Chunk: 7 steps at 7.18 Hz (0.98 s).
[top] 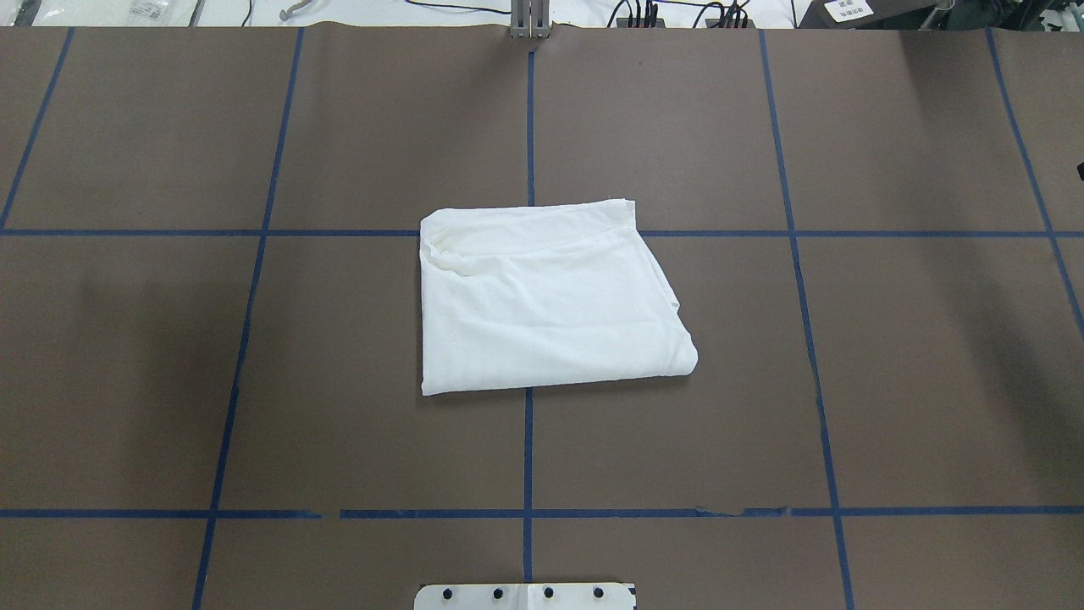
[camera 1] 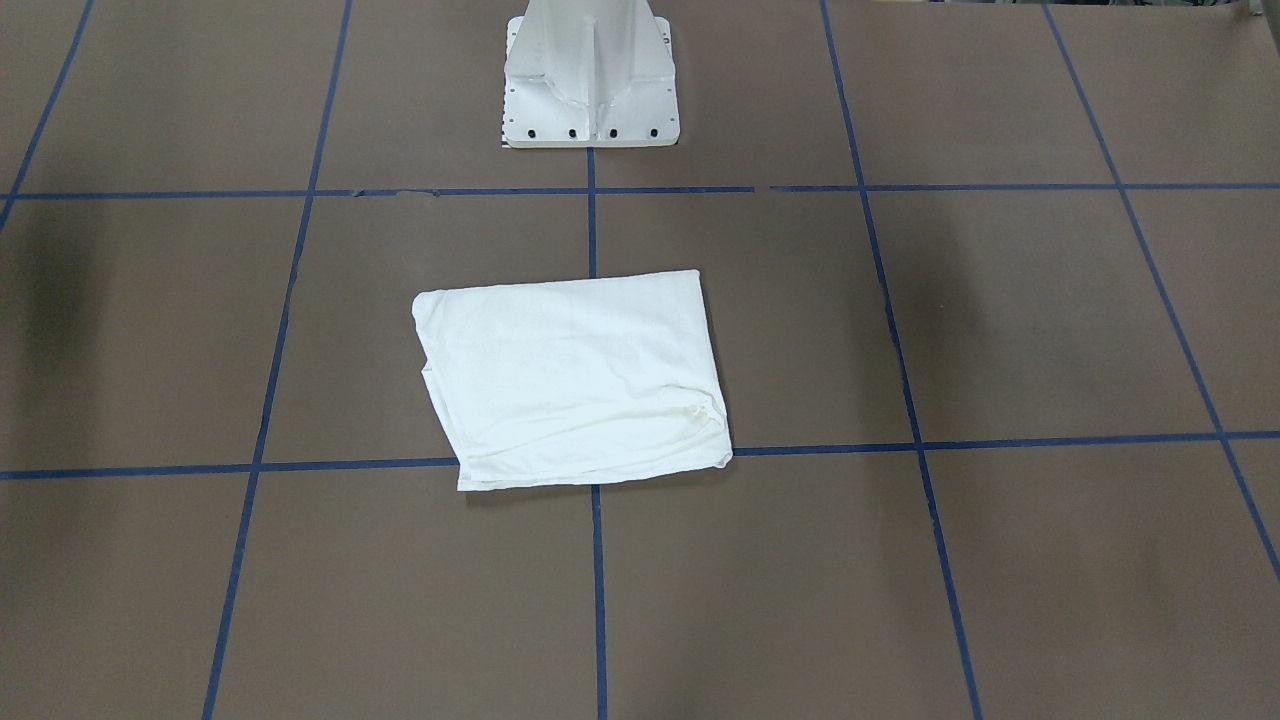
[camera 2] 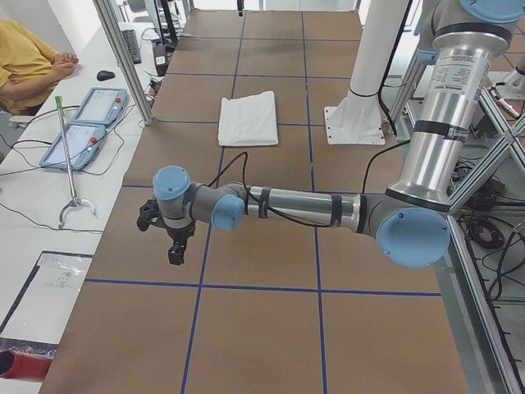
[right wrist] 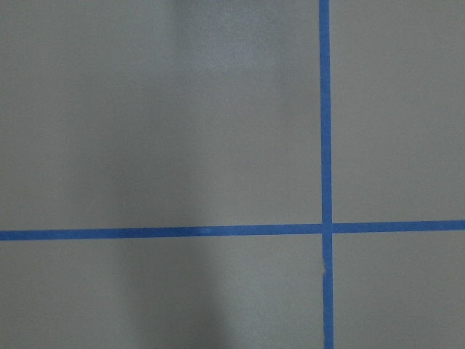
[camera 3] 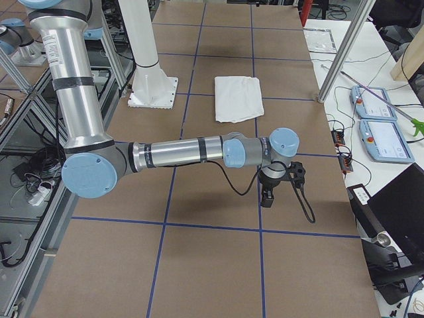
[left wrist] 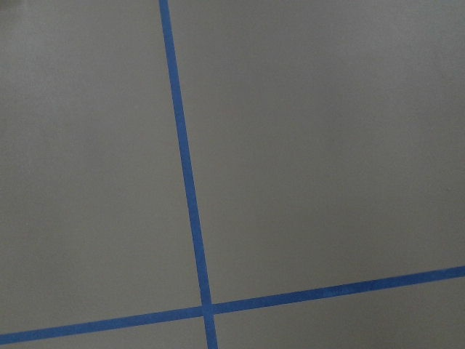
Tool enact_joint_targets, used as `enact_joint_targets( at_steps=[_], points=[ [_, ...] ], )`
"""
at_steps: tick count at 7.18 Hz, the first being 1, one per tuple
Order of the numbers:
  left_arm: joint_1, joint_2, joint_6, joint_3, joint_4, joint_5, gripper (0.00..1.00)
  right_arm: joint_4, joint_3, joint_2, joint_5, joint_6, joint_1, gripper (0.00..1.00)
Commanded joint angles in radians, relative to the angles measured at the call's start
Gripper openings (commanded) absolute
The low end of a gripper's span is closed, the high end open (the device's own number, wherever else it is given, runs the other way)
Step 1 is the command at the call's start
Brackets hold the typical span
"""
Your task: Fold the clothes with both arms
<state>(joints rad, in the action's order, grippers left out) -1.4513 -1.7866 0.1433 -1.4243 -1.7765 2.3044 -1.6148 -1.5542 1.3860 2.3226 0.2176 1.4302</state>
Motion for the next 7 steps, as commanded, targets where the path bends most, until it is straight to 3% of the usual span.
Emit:
enact_joint_targets(
  at_steps=[1, 3, 5, 7],
  points=[
    [-0.001, 0.007, -0.004, -0.033, 0.008, 0.004, 1.00, -0.001, 0.005, 0.001, -0.005, -0.009, -0.034, 1.00],
    [0.012, 0.001, 0.051, -0.027, -0.065, -0.003, 1.00, 0.006, 0.014, 0.013, 0.006, 0.006, -0.045, 1.00],
    [0.015, 0.077, 0.111, -0.031, -0.258, -0.005, 1.00, 0.022, 0.016, 0.014, 0.010, 0.000, -0.060, 1.00],
    [0.014, 0.121, 0.127, -0.042, -0.296, -0.005, 1.00, 0.022, 0.010, -0.001, 0.014, 0.000, -0.057, 1.00]
  ],
)
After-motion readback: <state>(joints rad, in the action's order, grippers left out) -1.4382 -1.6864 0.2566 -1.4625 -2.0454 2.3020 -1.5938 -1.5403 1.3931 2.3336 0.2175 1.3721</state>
